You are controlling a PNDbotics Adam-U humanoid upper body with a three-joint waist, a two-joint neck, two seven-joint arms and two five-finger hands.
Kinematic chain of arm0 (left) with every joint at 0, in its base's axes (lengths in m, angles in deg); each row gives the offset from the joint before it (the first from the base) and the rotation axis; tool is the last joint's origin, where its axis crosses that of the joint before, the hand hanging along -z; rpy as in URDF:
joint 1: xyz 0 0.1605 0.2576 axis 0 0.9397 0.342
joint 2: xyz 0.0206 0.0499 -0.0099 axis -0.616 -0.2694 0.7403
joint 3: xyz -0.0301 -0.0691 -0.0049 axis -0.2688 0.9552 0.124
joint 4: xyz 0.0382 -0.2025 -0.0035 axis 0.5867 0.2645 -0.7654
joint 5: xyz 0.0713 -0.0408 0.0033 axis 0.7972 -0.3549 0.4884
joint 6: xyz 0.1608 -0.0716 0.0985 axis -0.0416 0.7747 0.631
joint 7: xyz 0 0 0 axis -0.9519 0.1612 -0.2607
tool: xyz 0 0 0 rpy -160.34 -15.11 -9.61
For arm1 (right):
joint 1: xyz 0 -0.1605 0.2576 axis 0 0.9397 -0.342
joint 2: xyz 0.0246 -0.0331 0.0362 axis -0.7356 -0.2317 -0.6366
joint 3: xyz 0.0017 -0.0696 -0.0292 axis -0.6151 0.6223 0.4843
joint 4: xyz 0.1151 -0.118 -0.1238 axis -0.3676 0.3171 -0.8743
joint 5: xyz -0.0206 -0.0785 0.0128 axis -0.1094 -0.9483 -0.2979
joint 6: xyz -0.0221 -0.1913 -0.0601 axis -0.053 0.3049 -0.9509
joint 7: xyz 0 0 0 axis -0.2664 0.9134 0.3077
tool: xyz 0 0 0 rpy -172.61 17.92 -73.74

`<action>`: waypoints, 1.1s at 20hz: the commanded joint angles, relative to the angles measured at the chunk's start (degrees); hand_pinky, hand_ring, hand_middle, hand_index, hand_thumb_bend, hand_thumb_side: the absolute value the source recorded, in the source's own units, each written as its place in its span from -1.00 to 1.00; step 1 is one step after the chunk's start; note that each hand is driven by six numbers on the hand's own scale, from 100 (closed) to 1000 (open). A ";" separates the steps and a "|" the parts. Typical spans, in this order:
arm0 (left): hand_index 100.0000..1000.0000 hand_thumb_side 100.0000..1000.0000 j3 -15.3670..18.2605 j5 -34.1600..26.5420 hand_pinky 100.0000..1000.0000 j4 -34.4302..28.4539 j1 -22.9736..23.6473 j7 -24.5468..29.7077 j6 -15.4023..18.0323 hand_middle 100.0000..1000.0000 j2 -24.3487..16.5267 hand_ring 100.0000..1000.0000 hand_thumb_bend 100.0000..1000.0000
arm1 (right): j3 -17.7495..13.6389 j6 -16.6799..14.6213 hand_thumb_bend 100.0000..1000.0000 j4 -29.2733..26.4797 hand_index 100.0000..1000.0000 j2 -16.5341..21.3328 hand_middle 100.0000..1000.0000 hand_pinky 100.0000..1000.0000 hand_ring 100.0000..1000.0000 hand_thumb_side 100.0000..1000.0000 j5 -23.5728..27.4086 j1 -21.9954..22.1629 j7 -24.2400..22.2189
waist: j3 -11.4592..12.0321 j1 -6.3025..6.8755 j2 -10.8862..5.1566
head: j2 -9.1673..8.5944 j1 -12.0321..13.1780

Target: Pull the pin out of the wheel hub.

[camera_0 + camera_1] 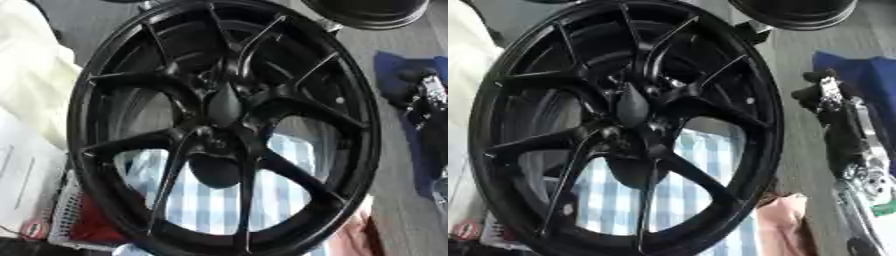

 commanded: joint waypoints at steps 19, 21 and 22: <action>0.45 0.60 14.40 -3.80 0.27 -14.41 21.60 -13.55 4.93 0.22 3.58 0.25 -1.00 | -0.57 -0.75 -1.00 -1.43 0.40 0.30 -0.08 0.69 0.38 0.31 1.34 -0.77 -0.32 | -1.24 -1.12 -2.67 | -0.82 1.54; 0.45 0.61 14.54 -5.56 0.26 -16.82 21.17 -15.31 4.15 0.22 6.21 0.24 -1.00 | -0.68 -0.85 -1.00 -1.43 0.40 0.44 -0.08 0.69 0.38 0.29 1.38 -0.86 -0.28 | -1.03 -1.33 -2.59 | -0.87 1.58; 0.45 0.60 14.57 -6.47 0.26 -17.94 21.11 -16.22 3.40 0.22 7.59 0.24 -1.00 | -0.72 -0.96 -1.00 -1.43 0.40 0.59 -0.08 0.70 0.38 0.28 1.38 -0.97 -0.30 | -0.99 -1.41 -2.57 | -0.97 1.69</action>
